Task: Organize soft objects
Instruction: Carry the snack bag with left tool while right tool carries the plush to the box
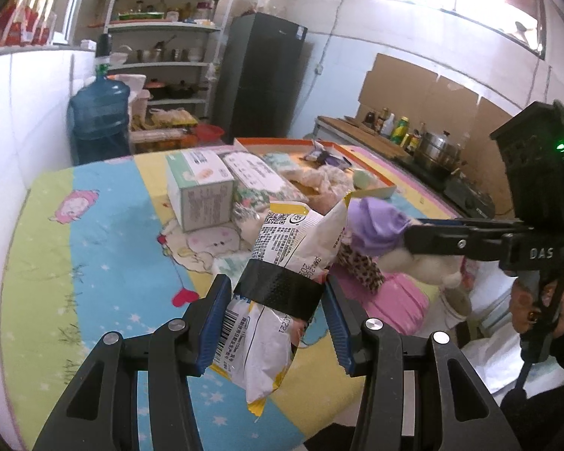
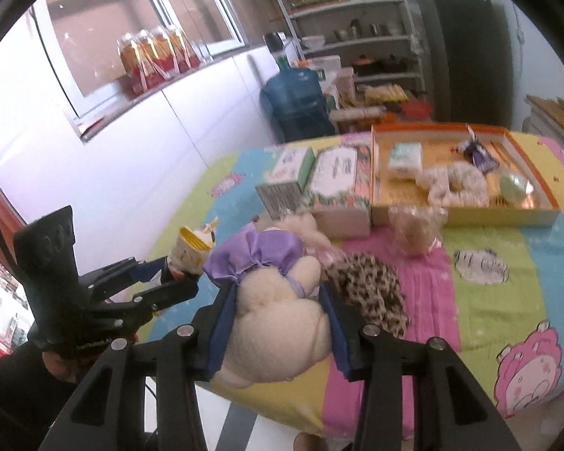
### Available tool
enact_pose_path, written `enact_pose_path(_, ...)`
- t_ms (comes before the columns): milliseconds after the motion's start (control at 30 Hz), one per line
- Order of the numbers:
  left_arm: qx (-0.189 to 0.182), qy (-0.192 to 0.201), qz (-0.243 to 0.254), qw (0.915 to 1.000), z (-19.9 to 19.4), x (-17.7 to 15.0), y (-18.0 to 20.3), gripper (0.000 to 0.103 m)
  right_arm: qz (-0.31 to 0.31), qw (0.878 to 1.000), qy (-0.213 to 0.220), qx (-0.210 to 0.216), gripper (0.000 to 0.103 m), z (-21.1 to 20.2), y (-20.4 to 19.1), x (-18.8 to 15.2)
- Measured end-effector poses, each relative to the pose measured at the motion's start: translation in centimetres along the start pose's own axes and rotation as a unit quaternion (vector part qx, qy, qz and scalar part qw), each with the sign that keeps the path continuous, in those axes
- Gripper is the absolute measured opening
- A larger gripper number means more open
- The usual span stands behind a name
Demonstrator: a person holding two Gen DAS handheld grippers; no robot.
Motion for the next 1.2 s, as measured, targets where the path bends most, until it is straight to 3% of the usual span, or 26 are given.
enact_pose_path(133, 0.022, 0.002, 0.005, 0.9998, -0.4, 1.6, -0.3, 0.051, -0.007, 1.000, 0.021, -0.008, 0.046, -0.9, -0.2, 1.2)
enact_pose_path(400, 0.029, 0.022, 0.018, 0.9991, 0.7, 6.0, 0.6, 0.051, 0.001, 0.998, 0.050, -0.038, 0.046, -3.0, 2.3, 3.4)
enact_pose_path(833, -0.013, 0.020, 0.045, 0.9987, 6.3, 12.3, 5.2, 0.051, 0.039, 0.991, 0.094, -0.090, 0.046, -6.8, 9.1, 7.0)
enact_pose_path(1200, -0.028, 0.006, 0.058, 0.9979, 11.7, 17.1, 6.5, 0.051, 0.068, 0.984, 0.115, -0.116, 0.046, -7.9, 14.3, 10.5)
Point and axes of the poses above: each gripper's, at about its wrist camera, not at the fingertips, and z roughly the way its jaws point, y to its right, x to its top, the point moved 5 cm from there along z, roughly the way its jaws point, and after that the axes turned 15 degrees about z, right-handed, at the moved point
